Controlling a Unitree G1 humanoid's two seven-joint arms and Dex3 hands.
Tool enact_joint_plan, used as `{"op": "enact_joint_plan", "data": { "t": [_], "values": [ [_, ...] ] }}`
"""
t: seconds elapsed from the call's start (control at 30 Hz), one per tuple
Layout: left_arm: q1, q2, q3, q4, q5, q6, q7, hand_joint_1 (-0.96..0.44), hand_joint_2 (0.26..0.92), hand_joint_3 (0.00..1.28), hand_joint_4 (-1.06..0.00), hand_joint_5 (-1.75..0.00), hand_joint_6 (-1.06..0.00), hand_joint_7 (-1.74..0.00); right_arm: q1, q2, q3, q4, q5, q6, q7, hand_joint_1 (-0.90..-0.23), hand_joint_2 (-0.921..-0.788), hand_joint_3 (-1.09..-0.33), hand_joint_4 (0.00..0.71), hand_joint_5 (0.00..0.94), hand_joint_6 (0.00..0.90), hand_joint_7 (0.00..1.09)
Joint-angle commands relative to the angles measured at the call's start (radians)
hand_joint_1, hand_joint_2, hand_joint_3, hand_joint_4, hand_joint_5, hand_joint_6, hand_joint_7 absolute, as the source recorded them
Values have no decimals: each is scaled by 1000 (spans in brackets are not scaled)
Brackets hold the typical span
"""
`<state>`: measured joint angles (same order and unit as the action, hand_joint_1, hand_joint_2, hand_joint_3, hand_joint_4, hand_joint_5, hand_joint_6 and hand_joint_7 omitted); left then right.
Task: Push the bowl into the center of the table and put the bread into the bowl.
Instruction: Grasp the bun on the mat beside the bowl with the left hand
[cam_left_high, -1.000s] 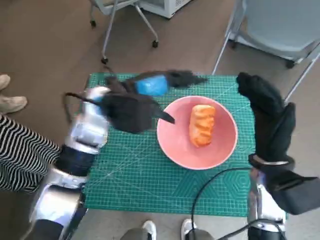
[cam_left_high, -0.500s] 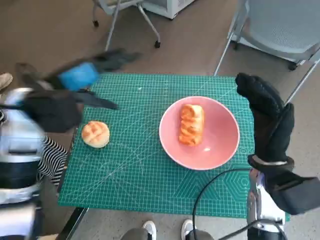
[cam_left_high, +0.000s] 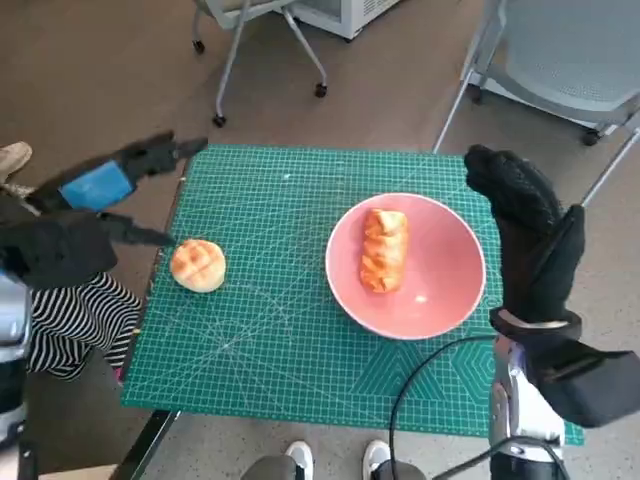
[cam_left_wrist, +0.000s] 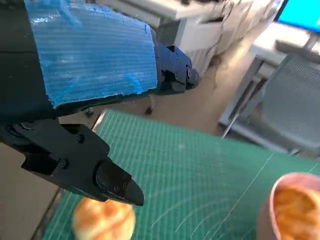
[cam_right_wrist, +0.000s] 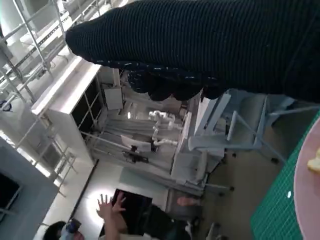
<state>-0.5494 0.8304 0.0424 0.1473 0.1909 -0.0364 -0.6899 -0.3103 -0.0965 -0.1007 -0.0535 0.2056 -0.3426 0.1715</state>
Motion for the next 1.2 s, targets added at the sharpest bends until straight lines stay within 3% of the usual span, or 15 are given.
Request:
{"op": "enact_joint_plan", "data": {
  "t": [0.03,0.63,0.93,1.2],
  "values": [
    [21,16,-23,-36,5,47,-28,-109,724,0,1,1,-190,-9,-8,8,4,20,39,22,26,-697,-921,-700,236,0,125,540],
    [-22,-46,-178,9,126,130,-12,1,732,4,1,1,-175,0,-14,5,1,26,69,31,56,-683,-921,-692,235,1,146,537],
    [-90,-75,-282,142,219,175,-31,31,747,9,1,1,-164,0,7,-2,-5,3,56,32,48,-684,-921,-682,235,1,150,531],
    [-170,-98,-397,269,332,246,-82,-35,757,10,1,1,-146,0,17,-8,-14,-6,43,28,38,-688,-921,-679,230,0,153,526]
  ]
}}
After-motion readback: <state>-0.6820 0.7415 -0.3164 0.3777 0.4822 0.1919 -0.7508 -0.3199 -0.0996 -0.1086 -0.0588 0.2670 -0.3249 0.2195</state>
